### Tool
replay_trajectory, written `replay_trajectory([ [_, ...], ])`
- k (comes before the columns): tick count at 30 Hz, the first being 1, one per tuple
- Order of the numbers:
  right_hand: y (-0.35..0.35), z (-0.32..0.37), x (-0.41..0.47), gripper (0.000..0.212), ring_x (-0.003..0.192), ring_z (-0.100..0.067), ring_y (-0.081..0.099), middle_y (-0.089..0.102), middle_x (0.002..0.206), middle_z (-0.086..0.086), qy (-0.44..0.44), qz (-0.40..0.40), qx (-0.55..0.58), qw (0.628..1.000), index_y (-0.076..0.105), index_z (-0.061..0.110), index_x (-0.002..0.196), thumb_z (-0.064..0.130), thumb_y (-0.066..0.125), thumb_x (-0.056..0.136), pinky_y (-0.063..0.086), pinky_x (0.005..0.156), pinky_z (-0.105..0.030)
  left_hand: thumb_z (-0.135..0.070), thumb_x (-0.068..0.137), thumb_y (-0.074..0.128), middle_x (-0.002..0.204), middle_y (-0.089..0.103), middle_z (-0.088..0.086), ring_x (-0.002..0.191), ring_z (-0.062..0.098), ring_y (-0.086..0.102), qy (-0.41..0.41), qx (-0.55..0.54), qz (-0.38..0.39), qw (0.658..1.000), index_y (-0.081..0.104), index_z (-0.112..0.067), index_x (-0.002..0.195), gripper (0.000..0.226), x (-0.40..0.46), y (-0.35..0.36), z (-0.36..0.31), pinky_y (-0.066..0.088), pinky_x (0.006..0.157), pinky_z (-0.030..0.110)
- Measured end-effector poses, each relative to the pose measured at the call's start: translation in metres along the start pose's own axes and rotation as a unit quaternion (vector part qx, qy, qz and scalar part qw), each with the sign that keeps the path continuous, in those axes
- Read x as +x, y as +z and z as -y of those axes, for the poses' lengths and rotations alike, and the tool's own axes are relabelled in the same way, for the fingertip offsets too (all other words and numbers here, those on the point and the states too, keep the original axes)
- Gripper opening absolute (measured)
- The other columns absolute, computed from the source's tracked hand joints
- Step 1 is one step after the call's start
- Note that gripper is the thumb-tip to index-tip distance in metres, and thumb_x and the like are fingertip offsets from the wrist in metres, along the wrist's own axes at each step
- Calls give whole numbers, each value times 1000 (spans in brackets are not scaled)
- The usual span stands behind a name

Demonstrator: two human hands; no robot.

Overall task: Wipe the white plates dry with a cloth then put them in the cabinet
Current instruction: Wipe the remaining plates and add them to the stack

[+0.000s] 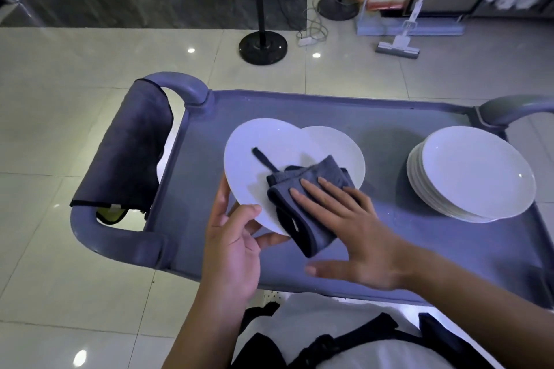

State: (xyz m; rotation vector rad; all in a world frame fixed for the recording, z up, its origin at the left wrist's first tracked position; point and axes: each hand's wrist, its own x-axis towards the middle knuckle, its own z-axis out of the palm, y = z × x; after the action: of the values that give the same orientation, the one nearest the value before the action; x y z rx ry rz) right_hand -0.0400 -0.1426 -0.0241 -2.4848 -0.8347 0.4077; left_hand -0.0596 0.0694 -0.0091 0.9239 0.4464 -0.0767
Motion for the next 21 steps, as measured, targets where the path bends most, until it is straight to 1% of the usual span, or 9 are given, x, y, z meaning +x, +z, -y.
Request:
replay_trajectory([
  [4, 24, -4, -7, 73, 154, -12, 16, 20, 164, 22, 41, -71, 3, 997, 17, 52, 155, 37, 45, 89, 18, 119, -40, 7, 93, 47, 123, 72, 10, 98, 29, 71, -35, 15, -14, 999, 58, -35, 140, 64, 16, -1, 4, 60, 58, 42],
  [8, 23, -9, -26, 71, 145, 3, 32, 47, 146, 29, 107, -114, 132, 979, 44, 49, 144, 10, 47, 85, 24, 115, -20, 3, 93, 45, 124, 71, 11, 96, 28, 72, -66, 31, 3, 997, 59, -33, 139, 61, 31, -2, 9, 61, 63, 44],
  [10, 20, -11, -47, 55, 126, 4, 53, 65, 128, 23, 159, -111, 279, 940, 58, 43, 134, 15, 52, 87, 36, 107, -19, 2, 93, 44, 127, 69, 10, 95, 24, 74, -73, 31, 10, 997, 59, -32, 138, 58, 40, -7, 9, 61, 66, 44],
  [11, 20, -13, -58, 38, 112, 0, 60, 70, 118, 15, 189, -135, 346, 909, 67, 35, 127, 29, 60, 90, 43, 102, -26, 1, 93, 44, 130, 68, 10, 95, 22, 75, -79, 28, 9, 996, 59, -32, 138, 57, 45, -10, 9, 61, 67, 45],
  [13, 21, -25, -84, 53, 92, -10, 61, 73, 101, 1, 298, -214, 408, 836, 71, 21, 111, 64, 69, 79, 52, 94, -39, 1, 93, 45, 133, 67, 9, 98, 23, 75, -95, 28, 13, 995, 60, -32, 136, 57, 54, -14, 8, 61, 69, 46],
  [15, 19, -32, -106, 51, 83, -15, 62, 74, 89, -1, 400, -248, 341, 814, 72, 16, 95, 64, 72, 78, 53, 87, -46, 0, 93, 46, 132, 68, 6, 105, 25, 73, -94, 32, 11, 995, 61, -34, 135, 56, 58, -18, 6, 61, 71, 47],
  [17, 24, -37, -122, 22, 69, -19, 53, 63, 71, 2, 467, -279, 196, 816, 63, 14, 80, 30, 66, 95, 45, 67, -42, 0, 93, 46, 133, 68, 4, 112, 27, 71, -107, 41, 27, 993, 62, -33, 135, 56, 62, -18, 6, 61, 72, 47],
  [19, 33, -34, -127, 8, 76, -24, 57, 67, 82, -2, 443, -321, 60, 835, 67, 12, 98, 10, 59, 98, 42, 64, -37, 0, 93, 46, 133, 68, 3, 115, 27, 70, -123, 54, 43, 990, 61, -34, 136, 56, 66, -17, 8, 62, 72, 47],
  [21, 61, -36, -127, 38, 109, -27, 63, 69, 121, -6, 372, -303, -38, 877, 62, 18, 131, 11, 54, 95, 50, 89, -41, 0, 93, 47, 132, 69, 2, 116, 27, 69, -138, 65, 56, 987, 61, -34, 136, 57, 67, -14, 11, 62, 72, 48],
])
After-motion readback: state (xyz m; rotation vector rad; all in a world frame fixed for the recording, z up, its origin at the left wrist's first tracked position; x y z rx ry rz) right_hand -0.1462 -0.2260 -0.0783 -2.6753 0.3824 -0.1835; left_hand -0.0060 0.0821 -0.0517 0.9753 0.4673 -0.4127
